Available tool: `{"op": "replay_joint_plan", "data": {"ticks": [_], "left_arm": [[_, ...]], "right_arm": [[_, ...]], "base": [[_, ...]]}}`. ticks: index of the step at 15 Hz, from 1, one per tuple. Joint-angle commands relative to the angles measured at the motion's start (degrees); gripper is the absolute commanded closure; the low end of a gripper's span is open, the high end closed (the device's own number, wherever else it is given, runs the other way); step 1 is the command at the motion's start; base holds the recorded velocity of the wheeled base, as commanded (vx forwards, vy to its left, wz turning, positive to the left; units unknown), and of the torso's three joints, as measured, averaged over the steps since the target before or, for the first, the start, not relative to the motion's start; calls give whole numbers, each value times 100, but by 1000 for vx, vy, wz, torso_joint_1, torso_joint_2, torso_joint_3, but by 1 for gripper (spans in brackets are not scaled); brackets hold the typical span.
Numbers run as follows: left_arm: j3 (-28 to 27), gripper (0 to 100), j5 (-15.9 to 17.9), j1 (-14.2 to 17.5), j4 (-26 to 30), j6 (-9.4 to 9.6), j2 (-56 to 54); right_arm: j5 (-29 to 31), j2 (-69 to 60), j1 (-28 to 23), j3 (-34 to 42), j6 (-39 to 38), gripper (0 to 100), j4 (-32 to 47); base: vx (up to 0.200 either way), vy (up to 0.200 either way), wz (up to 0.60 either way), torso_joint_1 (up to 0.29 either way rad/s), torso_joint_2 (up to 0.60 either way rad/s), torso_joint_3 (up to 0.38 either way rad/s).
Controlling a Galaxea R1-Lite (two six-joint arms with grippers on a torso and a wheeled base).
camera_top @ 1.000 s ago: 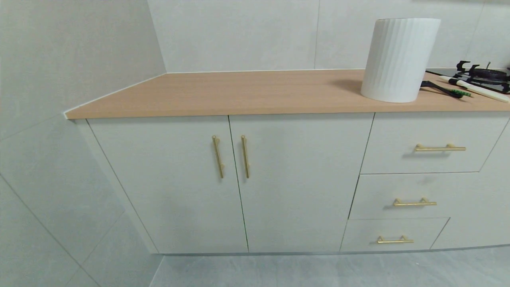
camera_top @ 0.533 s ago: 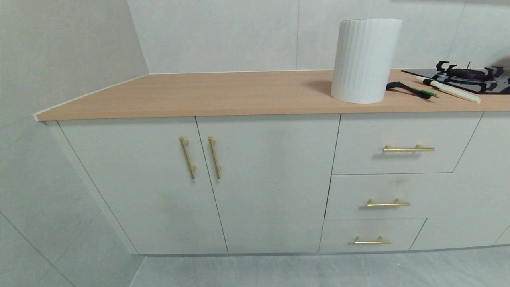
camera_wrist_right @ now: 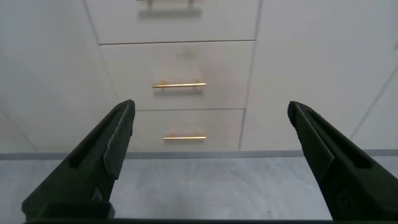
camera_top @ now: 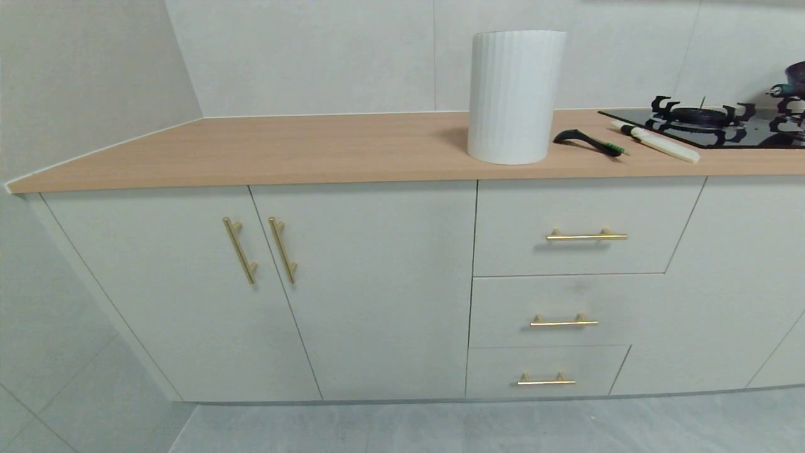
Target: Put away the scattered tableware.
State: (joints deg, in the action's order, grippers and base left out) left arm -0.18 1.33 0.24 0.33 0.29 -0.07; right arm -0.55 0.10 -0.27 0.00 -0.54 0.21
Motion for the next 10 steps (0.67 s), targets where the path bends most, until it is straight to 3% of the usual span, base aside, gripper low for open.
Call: {"op": "replay_joint_plan", "data": {"ticks": [1, 5, 10], "left_arm": [[1, 0, -1, 2, -7, -3, 7], [9, 0, -1, 2, -7, -12, 7], [1, 0, -1, 2, -7, -12, 7]], "right_arm": [[-7, 8, 0, 0, 1, 0, -3], [2, 8, 0, 0, 1, 0, -3], [2, -1, 0, 0, -8, 0, -3]], "base": [[0, 0, 0, 0, 0, 0], [0, 0, 0, 0, 0, 0], [200, 0, 0, 2, 0, 4]]}}
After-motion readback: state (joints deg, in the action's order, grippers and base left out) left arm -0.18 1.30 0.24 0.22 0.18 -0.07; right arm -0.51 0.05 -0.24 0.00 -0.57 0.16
